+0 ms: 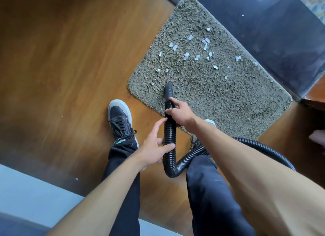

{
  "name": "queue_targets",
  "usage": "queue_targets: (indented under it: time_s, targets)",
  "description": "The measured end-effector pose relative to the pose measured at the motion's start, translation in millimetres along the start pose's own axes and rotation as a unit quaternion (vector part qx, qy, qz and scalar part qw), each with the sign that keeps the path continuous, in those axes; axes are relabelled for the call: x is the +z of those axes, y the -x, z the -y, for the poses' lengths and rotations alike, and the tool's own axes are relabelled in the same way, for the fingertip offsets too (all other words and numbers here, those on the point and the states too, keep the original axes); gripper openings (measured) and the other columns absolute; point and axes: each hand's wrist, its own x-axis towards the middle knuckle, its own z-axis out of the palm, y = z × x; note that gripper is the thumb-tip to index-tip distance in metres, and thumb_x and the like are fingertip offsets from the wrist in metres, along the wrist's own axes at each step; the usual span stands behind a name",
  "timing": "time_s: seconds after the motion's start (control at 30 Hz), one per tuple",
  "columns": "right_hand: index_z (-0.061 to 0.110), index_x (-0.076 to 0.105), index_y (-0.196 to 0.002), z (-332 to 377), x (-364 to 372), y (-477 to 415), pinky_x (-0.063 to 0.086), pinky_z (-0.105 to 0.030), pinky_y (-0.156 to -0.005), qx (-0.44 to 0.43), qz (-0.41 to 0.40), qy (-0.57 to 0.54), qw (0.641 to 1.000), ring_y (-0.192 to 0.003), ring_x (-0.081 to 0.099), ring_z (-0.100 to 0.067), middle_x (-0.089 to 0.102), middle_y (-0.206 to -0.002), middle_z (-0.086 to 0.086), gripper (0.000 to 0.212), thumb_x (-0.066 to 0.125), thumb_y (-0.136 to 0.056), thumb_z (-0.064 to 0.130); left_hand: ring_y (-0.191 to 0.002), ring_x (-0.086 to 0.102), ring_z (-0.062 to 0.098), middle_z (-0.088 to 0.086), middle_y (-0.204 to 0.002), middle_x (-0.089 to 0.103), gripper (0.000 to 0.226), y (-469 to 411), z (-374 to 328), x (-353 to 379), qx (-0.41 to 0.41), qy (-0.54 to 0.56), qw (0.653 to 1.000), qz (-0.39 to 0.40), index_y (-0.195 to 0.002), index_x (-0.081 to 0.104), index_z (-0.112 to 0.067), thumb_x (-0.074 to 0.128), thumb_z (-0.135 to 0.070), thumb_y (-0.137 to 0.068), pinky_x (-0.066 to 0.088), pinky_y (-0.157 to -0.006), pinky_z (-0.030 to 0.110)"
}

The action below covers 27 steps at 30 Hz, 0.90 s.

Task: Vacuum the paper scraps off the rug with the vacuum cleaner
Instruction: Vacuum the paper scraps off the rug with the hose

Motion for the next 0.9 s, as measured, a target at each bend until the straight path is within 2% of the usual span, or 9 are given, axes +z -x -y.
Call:
queue_targets:
  time_s: [0.13, 0.2, 0.3, 0.4, 0.53, 0.67, 0.8, 0.9]
  targets:
    - [0.019, 0.041, -0.146, 7.4, 17.9, -7.4, 0.059, -0.046, -0.079, -0.008, 0.019, 0.033, 0.999, -0.092, 0.062, -0.027, 0.061, -0.119, -0.016, 0.059, 0.055, -0.089, 0.006, -0.092, 0.072, 0.022, 0.013, -0.107, 0.073, 0.076, 7.4, 5.9, -9.6, 0.007, 0.044, 0.999, -0.028, -0.134, 0.033, -0.061, 0.067, -0.008, -0.093, 0.060, -0.067, 0.038]
    - [0.023, 0.039, -0.148, 9.4, 25.4, -9.5, 0.060, -0.041, -0.074, -0.006, 0.019, 0.038, 0.999, -0.092, 0.063, -0.025, 0.060, -0.120, -0.012, 0.064, 0.057, -0.089, 0.007, -0.097, 0.072, 0.026, 0.013, -0.106, 0.074, 0.075, 9.2, 7.9, -15.9, 0.006, 0.050, 0.998, -0.034, -0.131, 0.035, -0.064, 0.068, -0.008, -0.092, 0.061, -0.068, 0.043]
    - [0.027, 0.038, -0.148, 11.0, 33.7, -10.3, 0.060, -0.045, -0.073, -0.001, 0.026, 0.042, 0.999, -0.093, 0.065, -0.027, 0.061, -0.120, -0.011, 0.066, 0.058, -0.087, 0.008, -0.098, 0.072, 0.026, 0.012, -0.107, 0.073, 0.075, 12.9, 9.3, -26.4, 0.004, 0.040, 0.999, -0.032, -0.129, 0.035, -0.065, 0.069, -0.010, -0.092, 0.061, -0.077, 0.053]
    - [0.027, 0.039, -0.148, 14.6, 39.8, -10.9, 0.060, -0.047, -0.074, 0.002, 0.038, 0.048, 0.998, -0.094, 0.066, -0.029, 0.062, -0.117, -0.011, 0.066, 0.058, -0.087, 0.008, -0.099, 0.072, 0.028, 0.014, -0.108, 0.073, 0.076, 16.4, 8.3, -33.7, -0.002, 0.042, 0.999, -0.025, -0.130, 0.035, -0.065, 0.068, -0.009, -0.092, 0.061, -0.077, 0.053]
    - [0.026, 0.039, -0.148, 19.4, 44.9, -12.7, 0.059, -0.036, -0.062, 0.003, 0.036, 0.034, 0.999, -0.082, 0.063, -0.022, 0.061, -0.116, -0.010, 0.065, 0.058, -0.088, 0.007, -0.102, 0.071, 0.033, 0.014, -0.109, 0.073, 0.077, 16.6, 4.0, -41.9, -0.009, 0.042, 0.999, -0.021, -0.131, 0.034, -0.064, 0.068, -0.007, -0.092, 0.061, -0.075, 0.051]
    - [0.027, 0.039, -0.148, 22.1, 39.8, -12.7, 0.060, -0.046, -0.071, 0.009, 0.028, 0.015, 0.999, -0.086, 0.064, -0.025, 0.061, -0.118, -0.010, 0.065, 0.057, -0.088, 0.008, -0.103, 0.070, 0.033, 0.014, -0.111, 0.072, 0.077, 14.6, -3.8, -42.7, -0.009, 0.032, 0.999, -0.012, -0.132, 0.033, -0.065, 0.068, -0.009, -0.092, 0.061, -0.071, 0.045]
    - [0.028, 0.040, -0.147, 26.8, 30.4, -13.5, 0.059, -0.040, -0.068, 0.000, 0.014, 0.013, 1.000, -0.082, 0.063, -0.023, 0.061, -0.111, -0.008, 0.064, 0.058, -0.088, 0.009, -0.102, 0.070, 0.031, 0.013, -0.112, 0.071, 0.077, 10.9, -13.1, -36.4, -0.004, 0.028, 0.999, -0.014, -0.130, 0.033, -0.067, 0.068, -0.010, -0.092, 0.061, -0.077, 0.053]
    - [0.029, 0.043, -0.146, 32.8, 24.6, -17.6, 0.059, -0.042, -0.077, -0.016, -0.001, 0.031, 0.999, -0.089, 0.063, -0.024, 0.063, -0.117, -0.011, 0.064, 0.059, -0.086, 0.011, -0.099, 0.072, 0.027, 0.009, -0.108, 0.073, 0.079, 5.6, -20.5, -35.9, 0.002, 0.023, 1.000, -0.012, -0.132, 0.032, -0.066, 0.069, -0.009, -0.092, 0.059, -0.079, 0.056]
